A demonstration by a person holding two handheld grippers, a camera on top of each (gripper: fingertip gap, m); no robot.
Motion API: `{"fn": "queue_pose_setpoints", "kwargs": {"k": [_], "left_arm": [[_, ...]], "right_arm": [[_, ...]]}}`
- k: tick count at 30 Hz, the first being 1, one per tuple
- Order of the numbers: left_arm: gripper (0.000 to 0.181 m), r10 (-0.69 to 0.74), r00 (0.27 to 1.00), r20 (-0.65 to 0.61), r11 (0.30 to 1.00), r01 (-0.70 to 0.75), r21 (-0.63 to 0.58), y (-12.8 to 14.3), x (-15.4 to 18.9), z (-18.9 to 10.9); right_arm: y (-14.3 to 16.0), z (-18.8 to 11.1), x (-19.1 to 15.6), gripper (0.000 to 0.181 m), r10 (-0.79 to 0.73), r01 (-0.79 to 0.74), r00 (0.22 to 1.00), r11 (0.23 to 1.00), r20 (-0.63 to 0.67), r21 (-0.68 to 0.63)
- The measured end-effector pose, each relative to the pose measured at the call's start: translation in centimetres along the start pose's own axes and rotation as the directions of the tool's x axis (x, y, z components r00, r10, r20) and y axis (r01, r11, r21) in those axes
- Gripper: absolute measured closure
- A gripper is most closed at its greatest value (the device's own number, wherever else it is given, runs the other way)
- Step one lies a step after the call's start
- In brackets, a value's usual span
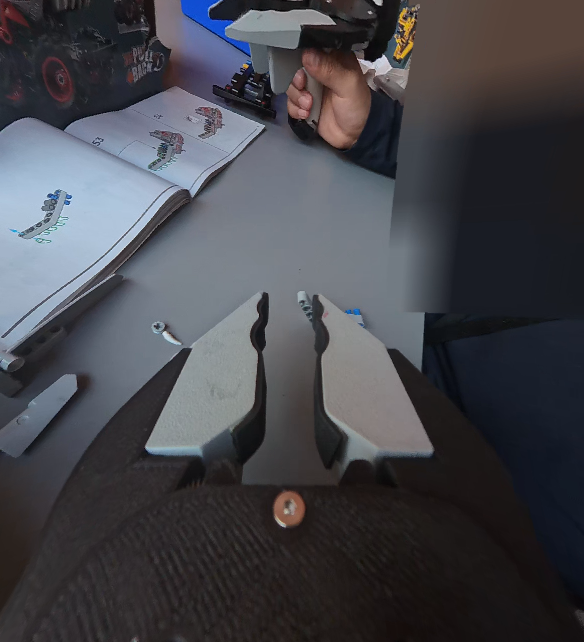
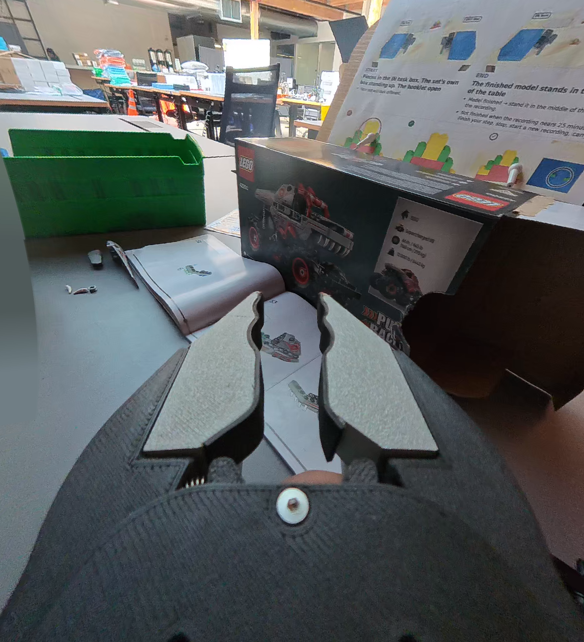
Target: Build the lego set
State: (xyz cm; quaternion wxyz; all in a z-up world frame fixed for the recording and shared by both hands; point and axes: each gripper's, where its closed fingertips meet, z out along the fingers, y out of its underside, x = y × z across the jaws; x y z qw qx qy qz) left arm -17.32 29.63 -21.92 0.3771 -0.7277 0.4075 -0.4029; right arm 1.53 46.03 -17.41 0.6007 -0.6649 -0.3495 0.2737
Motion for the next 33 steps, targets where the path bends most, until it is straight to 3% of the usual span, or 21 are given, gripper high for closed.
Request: {"fn": "queue_pose_setpoints", "kwargs": {"k": [5, 7, 11, 15, 17, 21, 26, 29, 33], "left_arm": [[0.159, 0.06, 0.998, -0.002, 0.996, -0.06, -0.068, 0.9, 0.6, 0.7], [0.16, 0.068, 0.997, 0.025, 0.997, -0.067, -0.043, 0.5, 0.4, 0.4], [0.163, 0.0, 0.984, 0.178, 0.998, -0.01, 0.055, -0.6, -2.5, -1.2], [0.164, -0.039, 0.94, 0.339, 0.999, 0.038, 0.008, 0.5, -5.5, -2.5], [0.164, -0.025, 0.934, 0.357, 0.999, 0.033, -0.016, 0.8, -5.8, -2.5], [0.165, 0.001, 0.949, 0.317, 1.0, 0.008, -0.025, 0.8, -5.1, -2.3], [0.165, 0.062, 0.987, 0.145, 0.998, -0.062, -0.004, 0.3, -2.0, -1.5], [0.159, -0.003, 0.996, 0.087, 1.0, 0.003, -0.004, 0.1, -1.0, -0.1], [0.154, -0.066, 0.998, 0.004, 0.993, 0.066, -0.094, 1.0, 0.4, 2.2]], "right_arm": [[0.2, 0.2, -0.9, 0.154, -0.011, 0.011, 1.0, 1.0, 0.026, -0.01], [0.2, 0.2, -1.0, 0.154, -0.022, 0.022, 0.999, 1.0, 0.025, -0.009], [0.0, 0.0, -1.1, 0.155, -0.032, 0.032, 0.999, 0.999, 0.023, -0.004], [0.1, 0.1, -1.2, 0.155, -0.023, 0.024, 0.999, 1.0, 0.03, -0.008], [0.3, 0.2, -1.2, 0.155, -0.006, 0.006, 0.999, 1.0, 0.038, -0.013], [0.6, 0.4, -1.2, 0.155, 0.024, -0.023, 0.999, 1.0, 0.046, -0.02], [0.6, 0.4, -1.3, 0.155, 0.049, -0.048, 0.997, 0.999, 0.058, -0.017], [0.9, 0.6, -1.8, 0.155, 0.07, -0.068, 0.994, 0.997, 0.087, -0.025], [0.9, 0.6, -2.4, 0.155, 0.062, -0.06, 0.992, 0.998, 0.111, -0.026]]}}
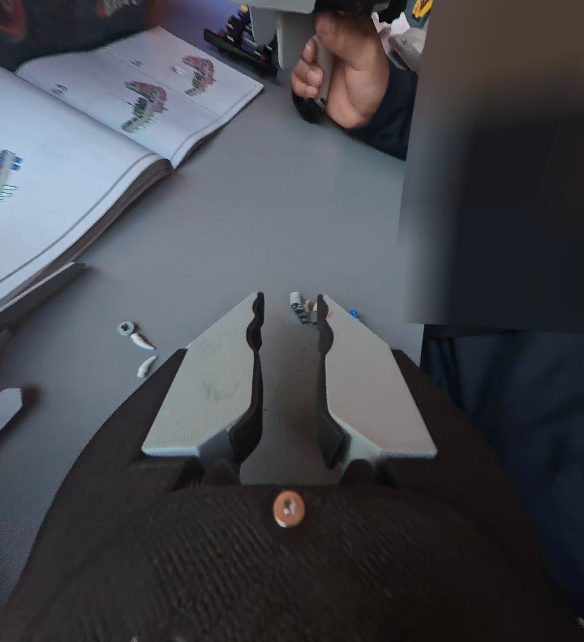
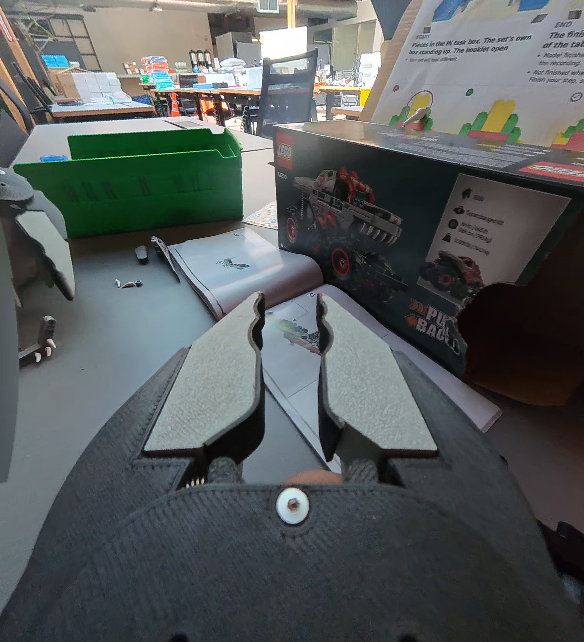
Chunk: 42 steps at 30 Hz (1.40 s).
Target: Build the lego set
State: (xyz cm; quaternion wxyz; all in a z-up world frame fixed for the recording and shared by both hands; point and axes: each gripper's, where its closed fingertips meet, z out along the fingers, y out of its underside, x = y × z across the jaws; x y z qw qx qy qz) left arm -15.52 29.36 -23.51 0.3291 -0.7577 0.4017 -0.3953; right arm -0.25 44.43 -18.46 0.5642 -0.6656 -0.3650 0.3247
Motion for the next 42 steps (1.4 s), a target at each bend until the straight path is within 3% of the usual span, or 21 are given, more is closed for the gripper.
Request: {"fn": "queue_pose_setpoints", "kwargs": {"k": [5, 9, 15, 18, 21, 26, 30, 36, 42], "left_arm": [[0.16, -0.021, 0.999, -0.03, 0.996, 0.018, -0.082, 0.9, 0.5, 1.3], [0.177, -0.041, 0.997, -0.073, 0.996, 0.035, -0.083, 0.7, 1.1, 1.6], [0.178, -0.038, 0.992, -0.122, 0.999, 0.038, -0.002, -0.3, 1.6, 0.7], [0.178, 0.009, 0.985, -0.173, 0.995, 0.009, 0.104, -1.7, 2.5, 0.0], [0.178, 0.144, 0.98, -0.136, 0.978, -0.12, 0.171, -2.3, 3.7, -0.4], [0.178, 0.489, 0.872, -0.004, 0.852, -0.476, 0.219, -2.2, 6.6, 0.0], [0.178, 0.537, 0.844, -0.004, 0.805, -0.511, 0.301, -2.9, 7.8, -0.2], [0.177, 0.63, 0.767, 0.118, 0.69, -0.623, 0.368, -3.8, 8.4, -0.9], [0.178, 0.626, 0.77, 0.122, 0.69, -0.62, 0.372, -4.1, 8.3, -0.5]], "right_arm": [[0.0, 0.0, -0.4, 0.155, -0.001, 0.001, 1.0, 1.0, 0.02, 0.0], [0.0, 0.0, -0.6, 0.155, -0.006, 0.006, 1.0, 1.0, 0.021, -0.003], [0.0, 0.2, -1.5, 0.154, -0.039, 0.039, 0.998, 0.999, 0.047, -0.007], [0.5, 0.7, -4.1, 0.152, -0.089, 0.096, 0.986, 0.995, 0.141, -0.041], [0.9, 1.2, -7.7, 0.152, -0.164, 0.179, 0.959, 0.983, 0.231, -0.045], [0.7, 0.6, -16.1, 0.152, -0.1, 0.132, 0.861, 0.991, 0.499, -0.028], [1.3, 0.1, -20.8, 0.15, -0.143, 0.194, 0.799, 0.981, 0.585, -0.026], [0.7, -0.1, -23.8, 0.152, -0.068, 0.117, 0.774, 0.992, 0.63, -0.036], [0.7, 0.2, -23.8, 0.173, -0.072, 0.113, 0.784, 0.993, 0.617, -0.028]]}}
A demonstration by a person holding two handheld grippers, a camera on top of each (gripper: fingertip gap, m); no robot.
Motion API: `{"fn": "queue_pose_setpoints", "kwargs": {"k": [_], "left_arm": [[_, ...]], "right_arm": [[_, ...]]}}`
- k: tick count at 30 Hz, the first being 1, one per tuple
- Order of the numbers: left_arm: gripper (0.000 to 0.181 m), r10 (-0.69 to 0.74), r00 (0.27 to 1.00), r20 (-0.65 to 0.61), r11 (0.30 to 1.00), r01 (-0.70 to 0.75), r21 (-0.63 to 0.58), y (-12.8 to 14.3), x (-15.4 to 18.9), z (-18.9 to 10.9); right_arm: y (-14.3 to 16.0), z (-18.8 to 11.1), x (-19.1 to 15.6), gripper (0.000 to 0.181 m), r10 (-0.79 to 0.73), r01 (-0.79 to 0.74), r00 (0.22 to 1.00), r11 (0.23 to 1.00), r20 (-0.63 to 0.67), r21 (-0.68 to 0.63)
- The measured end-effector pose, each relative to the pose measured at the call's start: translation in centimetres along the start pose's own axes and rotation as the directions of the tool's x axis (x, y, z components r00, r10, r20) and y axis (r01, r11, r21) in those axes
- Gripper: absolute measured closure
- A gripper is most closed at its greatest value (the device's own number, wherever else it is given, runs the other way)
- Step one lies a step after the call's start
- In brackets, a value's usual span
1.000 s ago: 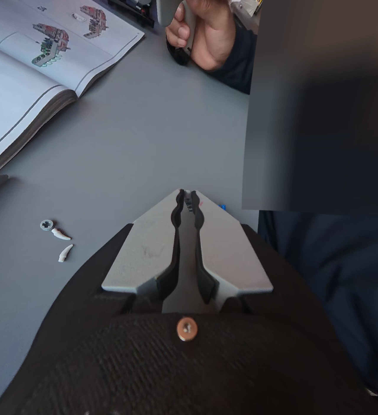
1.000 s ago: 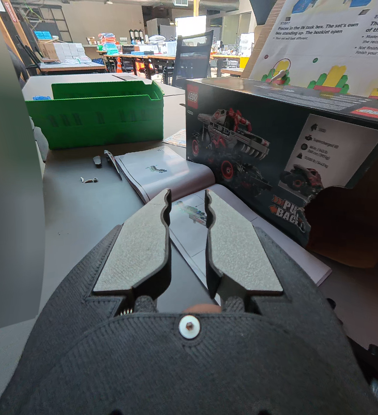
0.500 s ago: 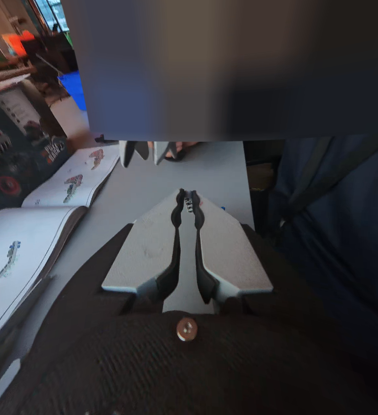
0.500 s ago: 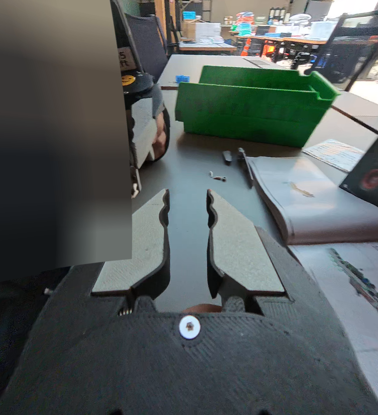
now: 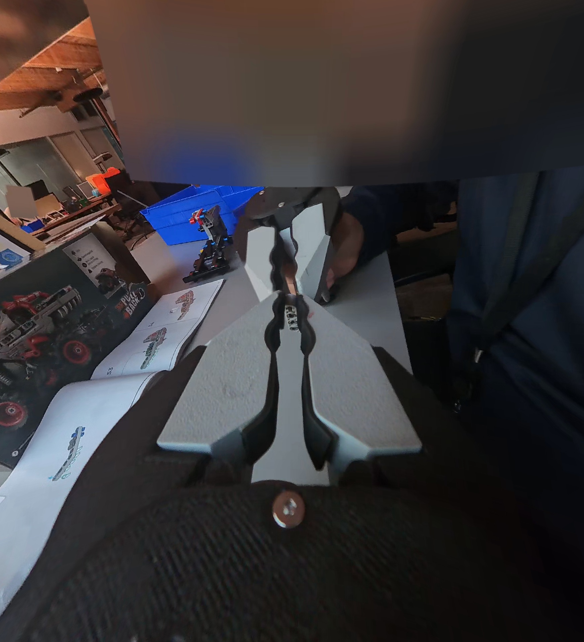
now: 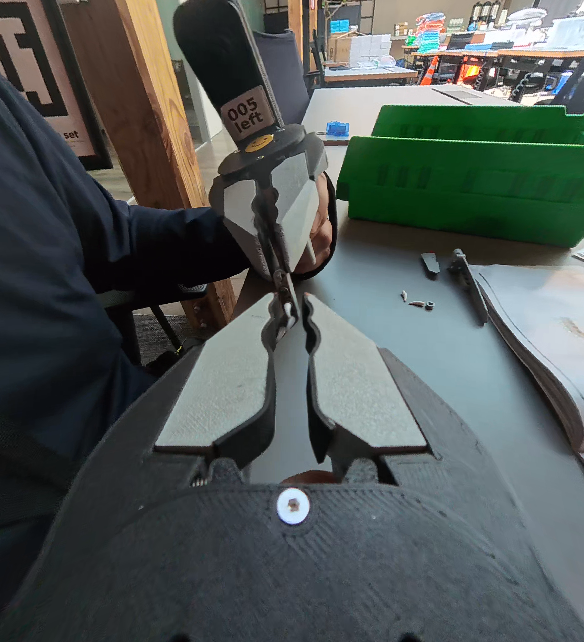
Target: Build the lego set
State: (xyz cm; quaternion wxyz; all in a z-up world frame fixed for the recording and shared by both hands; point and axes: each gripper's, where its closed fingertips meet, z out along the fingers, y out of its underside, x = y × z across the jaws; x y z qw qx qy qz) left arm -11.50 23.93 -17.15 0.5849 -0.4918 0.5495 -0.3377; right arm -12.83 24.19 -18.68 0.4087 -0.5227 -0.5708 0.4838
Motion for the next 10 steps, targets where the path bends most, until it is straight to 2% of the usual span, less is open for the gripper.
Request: {"fn": "queue_pose_setpoints", "kwargs": {"k": [5, 8, 10], "left_arm": [[0.176, -0.063, 0.998, 0.002, 0.998, 0.063, 0.0, 0.1, -0.4, 0.2], [0.158, -0.086, 0.995, 0.054, 0.996, 0.086, 0.007, 0.2, -1.4, -0.2], [0.156, -0.124, 0.987, 0.1, 0.992, 0.122, 0.022, 0.2, -2.3, -0.6]], "right_arm": [[0.1, -0.2, -0.1, 0.177, -0.069, 0.069, 0.997, 0.998, 0.024, -0.01], [-1.3, -1.5, -0.4, 0.178, 0.127, -0.144, 0.966, 0.988, 0.225, 0.063], [-3.2, -3.5, -0.5, 0.177, 0.285, -0.373, 0.846, 0.92, 0.451, 0.118]]}}
